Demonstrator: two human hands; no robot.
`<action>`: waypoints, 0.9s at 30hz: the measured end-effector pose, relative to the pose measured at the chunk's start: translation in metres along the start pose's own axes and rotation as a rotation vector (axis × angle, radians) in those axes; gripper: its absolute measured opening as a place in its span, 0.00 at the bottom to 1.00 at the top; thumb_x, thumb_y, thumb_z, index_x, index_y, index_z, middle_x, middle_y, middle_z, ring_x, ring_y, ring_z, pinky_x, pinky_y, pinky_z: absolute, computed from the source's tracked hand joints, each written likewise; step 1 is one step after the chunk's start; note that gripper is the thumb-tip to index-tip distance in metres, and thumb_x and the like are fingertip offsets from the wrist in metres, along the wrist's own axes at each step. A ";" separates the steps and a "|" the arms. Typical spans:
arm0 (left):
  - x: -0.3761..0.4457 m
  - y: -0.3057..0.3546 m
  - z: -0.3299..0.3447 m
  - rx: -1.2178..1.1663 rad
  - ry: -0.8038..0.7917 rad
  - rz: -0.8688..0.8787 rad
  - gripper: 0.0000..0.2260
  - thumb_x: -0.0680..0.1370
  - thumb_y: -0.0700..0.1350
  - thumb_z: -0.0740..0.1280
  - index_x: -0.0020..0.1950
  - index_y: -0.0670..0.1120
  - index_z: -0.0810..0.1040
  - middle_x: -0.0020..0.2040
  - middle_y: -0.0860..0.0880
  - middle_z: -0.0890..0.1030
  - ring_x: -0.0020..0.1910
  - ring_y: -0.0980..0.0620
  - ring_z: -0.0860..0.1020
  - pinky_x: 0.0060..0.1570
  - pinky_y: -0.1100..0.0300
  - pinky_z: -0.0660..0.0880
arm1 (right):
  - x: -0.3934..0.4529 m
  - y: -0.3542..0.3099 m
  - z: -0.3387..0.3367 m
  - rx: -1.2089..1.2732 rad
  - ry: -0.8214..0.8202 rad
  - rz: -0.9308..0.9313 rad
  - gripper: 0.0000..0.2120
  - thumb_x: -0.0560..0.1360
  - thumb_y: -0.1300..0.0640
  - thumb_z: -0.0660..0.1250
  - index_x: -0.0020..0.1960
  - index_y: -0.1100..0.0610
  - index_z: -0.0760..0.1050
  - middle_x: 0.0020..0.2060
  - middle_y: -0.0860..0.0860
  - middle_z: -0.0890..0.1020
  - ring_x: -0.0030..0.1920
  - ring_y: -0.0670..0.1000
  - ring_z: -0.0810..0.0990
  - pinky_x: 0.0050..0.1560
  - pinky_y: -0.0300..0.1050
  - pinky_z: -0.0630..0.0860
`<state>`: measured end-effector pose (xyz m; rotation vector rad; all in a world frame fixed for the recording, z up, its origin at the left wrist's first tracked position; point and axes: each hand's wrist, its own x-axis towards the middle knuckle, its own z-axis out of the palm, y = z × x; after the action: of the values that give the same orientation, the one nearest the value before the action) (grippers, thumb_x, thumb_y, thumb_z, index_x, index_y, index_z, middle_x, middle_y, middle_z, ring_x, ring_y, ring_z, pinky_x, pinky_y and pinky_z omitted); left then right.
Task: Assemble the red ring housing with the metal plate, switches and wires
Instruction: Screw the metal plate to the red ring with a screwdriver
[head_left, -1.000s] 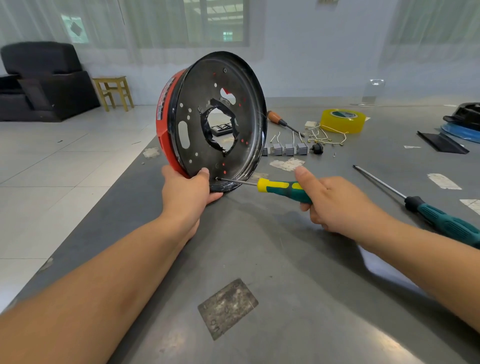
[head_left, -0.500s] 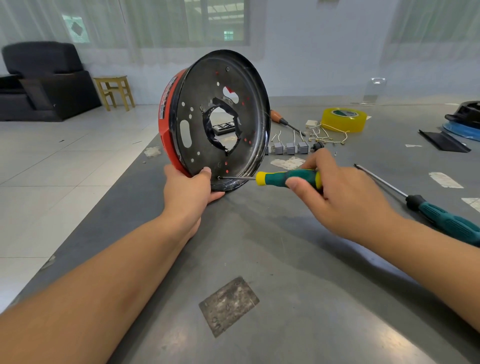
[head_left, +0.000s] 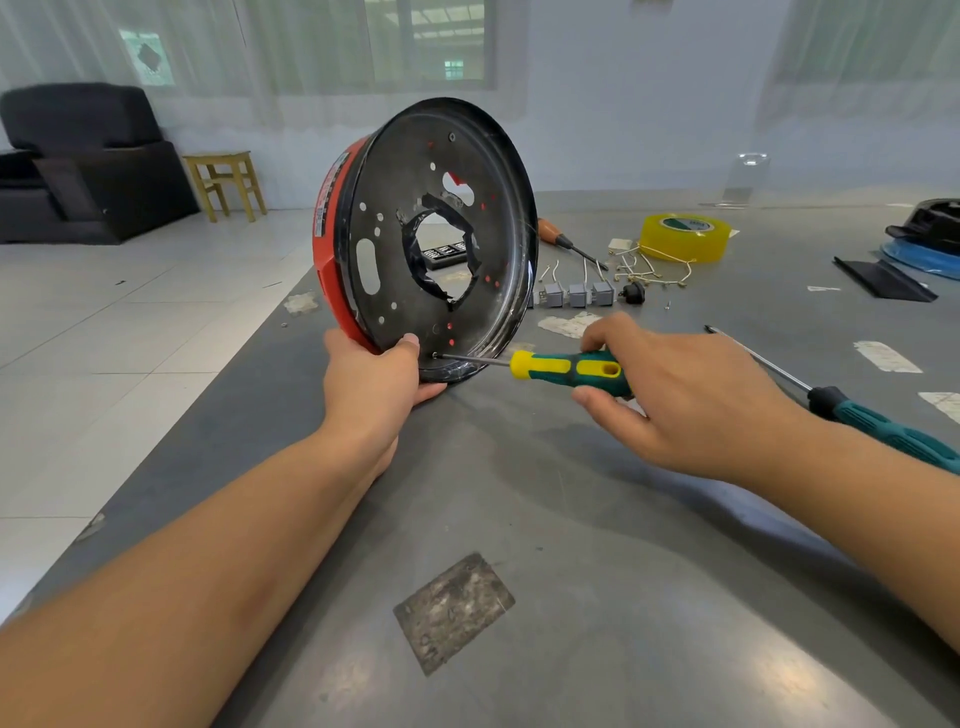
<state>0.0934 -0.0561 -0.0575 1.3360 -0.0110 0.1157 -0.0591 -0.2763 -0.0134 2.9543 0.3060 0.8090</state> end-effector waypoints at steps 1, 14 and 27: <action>0.000 0.000 0.000 -0.002 -0.003 -0.002 0.14 0.82 0.37 0.69 0.56 0.54 0.69 0.60 0.54 0.76 0.55 0.52 0.80 0.41 0.52 0.86 | -0.001 -0.001 0.001 -0.044 0.035 -0.008 0.22 0.79 0.35 0.51 0.58 0.52 0.70 0.30 0.40 0.64 0.24 0.46 0.64 0.23 0.40 0.63; -0.002 0.003 -0.001 -0.011 -0.008 -0.021 0.14 0.82 0.36 0.68 0.57 0.54 0.69 0.62 0.52 0.76 0.57 0.50 0.80 0.41 0.51 0.86 | 0.009 -0.010 0.004 0.833 -0.156 0.609 0.14 0.77 0.39 0.65 0.53 0.46 0.66 0.26 0.45 0.76 0.23 0.43 0.70 0.25 0.37 0.65; -0.001 0.003 -0.002 -0.001 -0.014 -0.037 0.16 0.82 0.36 0.68 0.64 0.51 0.69 0.63 0.52 0.77 0.59 0.48 0.81 0.42 0.51 0.86 | 0.000 -0.014 0.008 0.134 0.040 0.225 0.27 0.80 0.32 0.44 0.54 0.49 0.73 0.29 0.43 0.73 0.28 0.48 0.73 0.27 0.42 0.59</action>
<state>0.0915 -0.0536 -0.0552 1.3350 0.0020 0.0755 -0.0574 -0.2630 -0.0222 3.1415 0.0303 0.9063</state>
